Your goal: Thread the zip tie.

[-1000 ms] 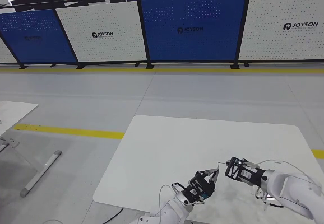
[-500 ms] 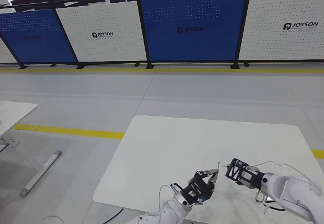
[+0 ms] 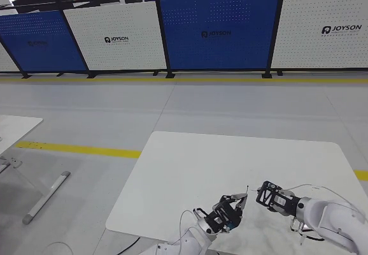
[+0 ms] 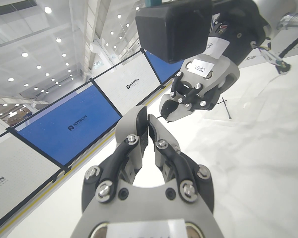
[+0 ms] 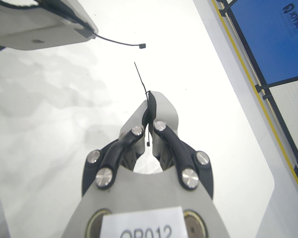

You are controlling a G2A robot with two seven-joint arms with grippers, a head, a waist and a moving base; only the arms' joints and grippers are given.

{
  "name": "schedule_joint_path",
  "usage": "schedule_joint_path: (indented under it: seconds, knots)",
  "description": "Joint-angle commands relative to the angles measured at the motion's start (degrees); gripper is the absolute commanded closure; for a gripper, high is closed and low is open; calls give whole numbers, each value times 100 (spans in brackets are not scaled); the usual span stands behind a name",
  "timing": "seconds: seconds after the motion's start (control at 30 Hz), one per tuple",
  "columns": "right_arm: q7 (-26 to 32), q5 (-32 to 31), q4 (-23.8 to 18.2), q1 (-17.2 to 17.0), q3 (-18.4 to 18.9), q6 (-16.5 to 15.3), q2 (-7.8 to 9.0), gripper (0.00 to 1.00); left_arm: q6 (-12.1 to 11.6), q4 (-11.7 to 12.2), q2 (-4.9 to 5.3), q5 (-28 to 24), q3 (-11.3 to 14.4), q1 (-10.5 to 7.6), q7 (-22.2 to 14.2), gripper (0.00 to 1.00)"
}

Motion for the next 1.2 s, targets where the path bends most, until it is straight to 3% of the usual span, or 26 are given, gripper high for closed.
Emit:
schedule_joint_path:
  seconds: [0.0, 0.3, 0.63, 0.87, 1.17]
  knots:
    - [0, 0, 0, 0, 0, 0, 0, 100, -16, -16, -2, -4, -9, 8, -16, 100]
    - [0, 0, 0, 0, 0, 0, 0, 100, -30, -74, 79, 0, -63, 74, 94, 100]
    - [103, 68, -67, -128, 289, 0, -56, 100, -30, -74, 79, 0, -63, 74, 94, 100]
    - [407, 187, -61, 25, 181, 0, -148, 100, -30, -74, 79, 0, -63, 74, 94, 100]
    - [354, 212, 7, 191, -34, 0, -186, 100, -30, -74, 79, 0, -63, 74, 94, 100]
